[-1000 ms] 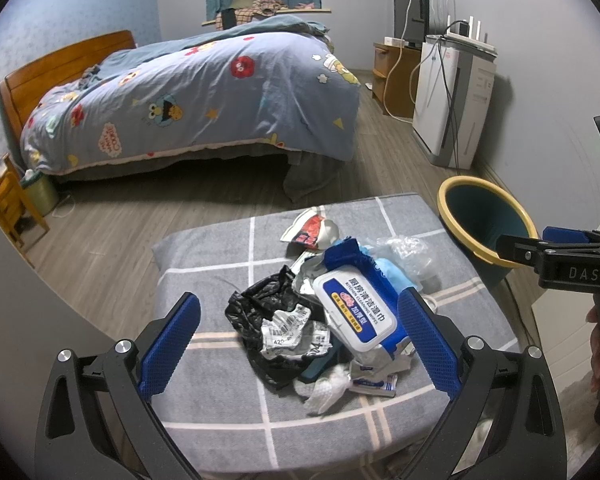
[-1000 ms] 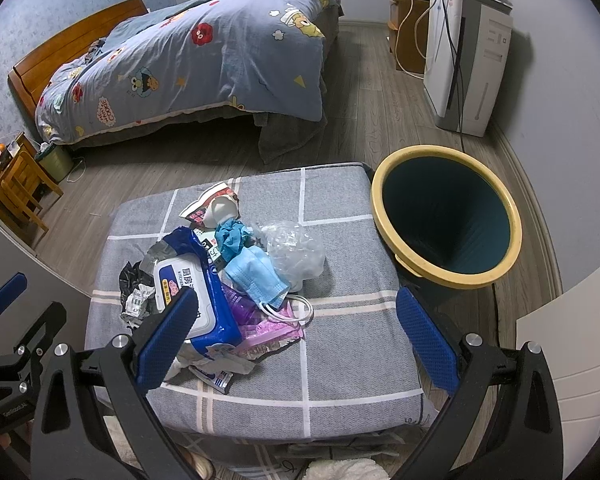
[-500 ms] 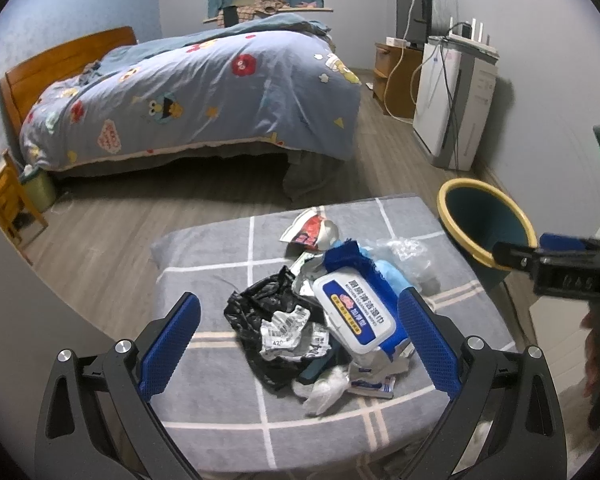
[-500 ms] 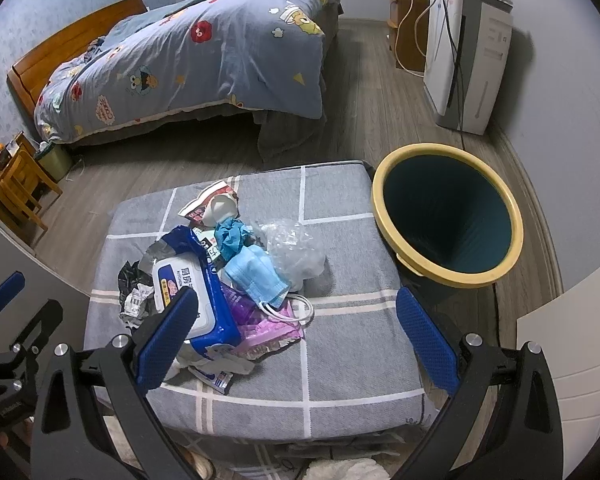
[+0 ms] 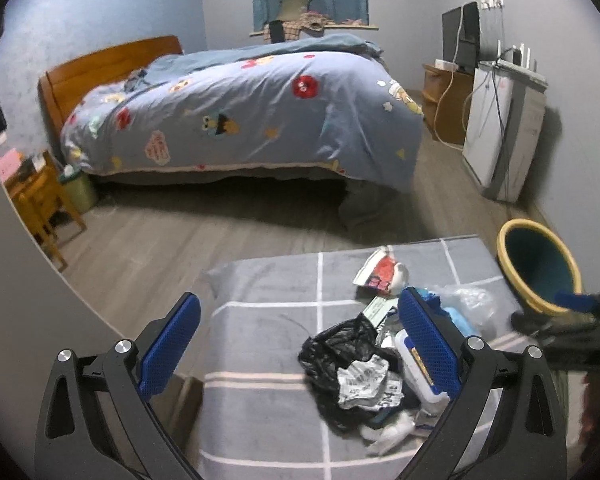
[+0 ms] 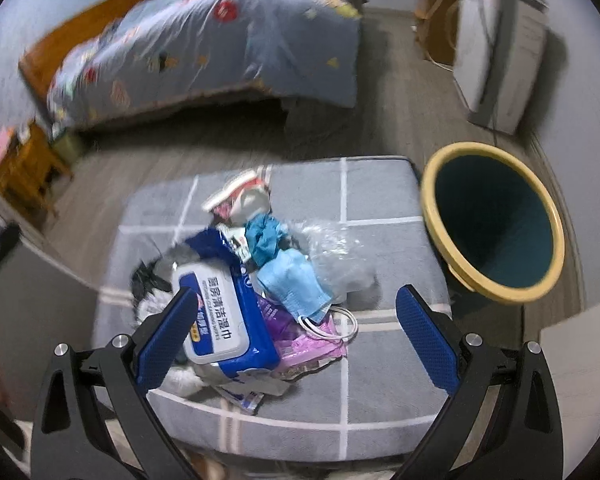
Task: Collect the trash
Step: 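Grasp the blue wet-wipe pack with the right gripper and lift it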
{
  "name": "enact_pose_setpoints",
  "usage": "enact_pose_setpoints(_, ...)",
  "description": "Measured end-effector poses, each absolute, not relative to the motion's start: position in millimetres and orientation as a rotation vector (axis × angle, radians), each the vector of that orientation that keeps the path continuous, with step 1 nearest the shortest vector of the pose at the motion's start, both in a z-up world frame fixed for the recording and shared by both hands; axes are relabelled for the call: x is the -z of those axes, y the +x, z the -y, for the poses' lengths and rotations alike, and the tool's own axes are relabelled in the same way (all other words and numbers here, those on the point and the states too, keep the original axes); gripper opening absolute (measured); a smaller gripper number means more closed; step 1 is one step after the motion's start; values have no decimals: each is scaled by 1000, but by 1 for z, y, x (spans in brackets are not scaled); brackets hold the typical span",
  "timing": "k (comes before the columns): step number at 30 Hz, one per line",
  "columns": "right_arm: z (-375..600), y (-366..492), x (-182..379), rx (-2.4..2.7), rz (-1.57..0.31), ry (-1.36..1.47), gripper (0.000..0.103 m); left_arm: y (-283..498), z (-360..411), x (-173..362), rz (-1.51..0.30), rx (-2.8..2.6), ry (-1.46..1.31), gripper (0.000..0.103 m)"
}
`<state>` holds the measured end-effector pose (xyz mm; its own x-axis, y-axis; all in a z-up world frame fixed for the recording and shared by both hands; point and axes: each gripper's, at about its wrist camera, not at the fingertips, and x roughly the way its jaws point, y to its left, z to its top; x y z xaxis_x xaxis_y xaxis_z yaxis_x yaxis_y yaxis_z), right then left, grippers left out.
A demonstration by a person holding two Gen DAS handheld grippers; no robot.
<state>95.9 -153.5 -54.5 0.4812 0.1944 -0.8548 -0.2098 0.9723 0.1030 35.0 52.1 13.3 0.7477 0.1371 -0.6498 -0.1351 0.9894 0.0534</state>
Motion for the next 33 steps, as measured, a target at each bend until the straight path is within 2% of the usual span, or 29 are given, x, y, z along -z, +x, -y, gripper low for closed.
enact_pose_setpoints(8,121,125,93,-341,-1124,-66,95,53,-78,-8,-721,-158,-30,98)
enact_pose_setpoints(9,120,129,99,-345,-1141,-69,85,55,-79,-5,-730,-149,-41,98)
enact_pose_setpoints(12,118,136,114,-346,-1187,-74,71,62,-81,4,-764,-157,-23,98)
enact_pose_setpoints(14,117,139,119,-352,-1206,-65,58,66,-83,7,-774,-153,-23,98)
enact_pose_setpoints(16,118,142,123,-377,-1220,-29,52,67,-85,8,-781,-142,-42,98)
enact_pose_setpoints(18,118,145,127,-404,-1249,3,28,69,-87,8,-784,-127,-70,98)
enact_pose_setpoints(19,117,146,128,-414,-1259,17,23,69,-88,8,-785,-119,-80,98)
enact_pose_setpoints(20,119,146,129,-425,-1273,47,13,69,-89,9,-789,-113,-89,98)
enact_pose_setpoints(21,120,146,129,-432,-1286,75,10,69,-89,11,-795,-110,-92,98)
enact_pose_setpoints(26,121,139,107,-445,-1249,55,5,71,-88,16,-817,-102,-93,98)
enact_pose_setpoints(33,140,130,56,-412,-1118,-12,5,69,-81,39,-880,-82,-102,98)
